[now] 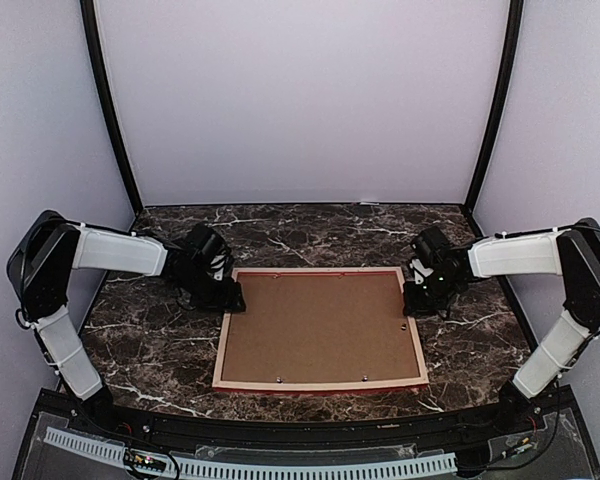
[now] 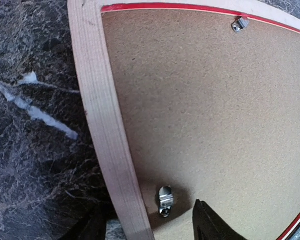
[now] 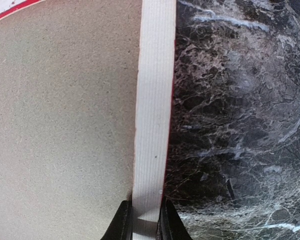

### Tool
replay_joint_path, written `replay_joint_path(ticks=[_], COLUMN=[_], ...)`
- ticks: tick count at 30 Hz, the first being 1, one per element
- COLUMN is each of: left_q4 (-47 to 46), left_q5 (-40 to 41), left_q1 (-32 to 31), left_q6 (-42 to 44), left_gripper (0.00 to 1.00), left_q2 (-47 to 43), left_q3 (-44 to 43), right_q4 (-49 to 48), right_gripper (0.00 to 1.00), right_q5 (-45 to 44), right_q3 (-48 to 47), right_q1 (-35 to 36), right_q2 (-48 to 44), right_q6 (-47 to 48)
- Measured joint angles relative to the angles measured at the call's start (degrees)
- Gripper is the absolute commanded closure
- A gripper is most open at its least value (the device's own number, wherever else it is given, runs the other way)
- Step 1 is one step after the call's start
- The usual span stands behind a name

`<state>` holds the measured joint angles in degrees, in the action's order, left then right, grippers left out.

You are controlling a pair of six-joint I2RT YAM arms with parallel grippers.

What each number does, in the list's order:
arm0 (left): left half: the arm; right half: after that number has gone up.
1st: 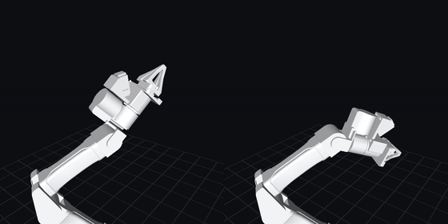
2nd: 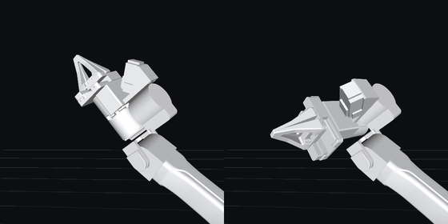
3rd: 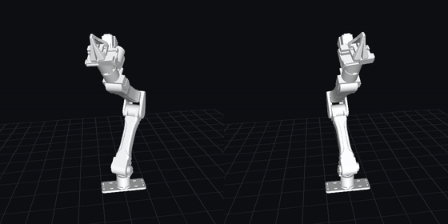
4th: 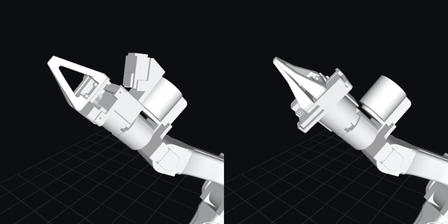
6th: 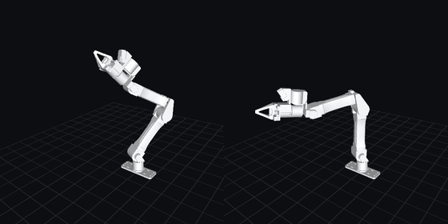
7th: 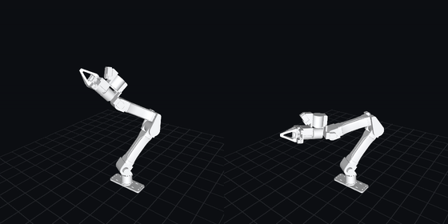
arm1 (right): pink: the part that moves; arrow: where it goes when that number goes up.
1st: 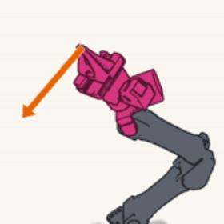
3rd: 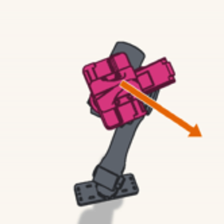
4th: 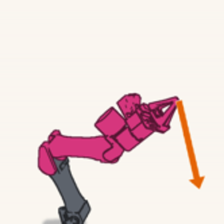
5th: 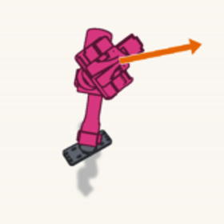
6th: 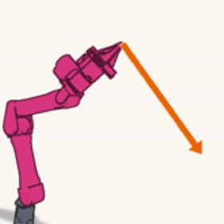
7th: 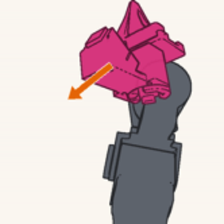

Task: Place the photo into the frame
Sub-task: Press the fastener onto the backboard.

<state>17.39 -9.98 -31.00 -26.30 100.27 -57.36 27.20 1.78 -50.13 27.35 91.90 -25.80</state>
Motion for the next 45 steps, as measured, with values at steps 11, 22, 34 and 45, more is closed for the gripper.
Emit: replay_joint_path(ticks=[11,22,34,45], left_q4=[-0.5,-0.8,-1.3,-1.0], left_q5=[2.2,3.5,3.2,5.0], left_q1=[0.7,1.0,1.0,0.0], left_q6=[-0.5,0.0,0.0,0.6], left_gripper=[0.41,0.45,0.35,0.34], left_q2=[0.0,0.9,0.9,1.5], left_q3=[-0.4,-1.0,-1.0,-1.6], right_q4=[-1.0,-2.2,-3.1,-4.1], right_gripper=[0.85,0.85,0.85,0.85], right_q5=[0.2,0.4,0.6,0.8], right_q3=[0.5,1.5,2.2,2.9], right_q1=[0.0,0.0,0.0,0.0], right_q2=[-0.3,-0.8,-1.2,-1.5], right_q6=[0.0,-0.1,-0.2,-0.3])
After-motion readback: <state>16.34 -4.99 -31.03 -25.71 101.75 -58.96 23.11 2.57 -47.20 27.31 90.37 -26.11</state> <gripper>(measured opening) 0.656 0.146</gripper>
